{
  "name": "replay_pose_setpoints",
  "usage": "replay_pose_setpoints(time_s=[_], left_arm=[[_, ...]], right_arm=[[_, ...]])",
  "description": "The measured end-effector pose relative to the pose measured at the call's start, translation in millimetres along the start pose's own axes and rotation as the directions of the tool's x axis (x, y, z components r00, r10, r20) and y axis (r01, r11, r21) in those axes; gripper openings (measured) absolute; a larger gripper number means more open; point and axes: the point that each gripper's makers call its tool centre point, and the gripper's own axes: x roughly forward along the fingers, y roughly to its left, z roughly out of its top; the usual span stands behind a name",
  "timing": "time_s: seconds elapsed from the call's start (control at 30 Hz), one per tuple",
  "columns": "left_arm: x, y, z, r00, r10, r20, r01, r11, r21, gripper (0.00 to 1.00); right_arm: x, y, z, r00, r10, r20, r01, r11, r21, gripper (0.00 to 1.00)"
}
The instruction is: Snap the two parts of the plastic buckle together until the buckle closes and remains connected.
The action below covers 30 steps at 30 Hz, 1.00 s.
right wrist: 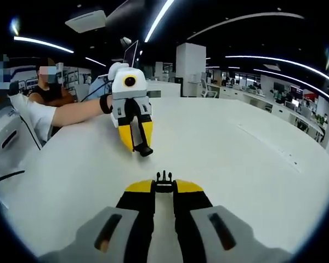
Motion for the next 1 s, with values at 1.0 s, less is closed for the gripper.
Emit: replay_pose_setpoints(time_s=[1.0], left_arm=[[3, -28.6, -4.0, 0.991, -0.133, -0.026, 0.134, 0.991, 0.029, 0.12]], right_arm=[[6, 35, -3.8, 0.986, 0.168, -0.019, -0.168, 0.986, -0.008, 0.12]])
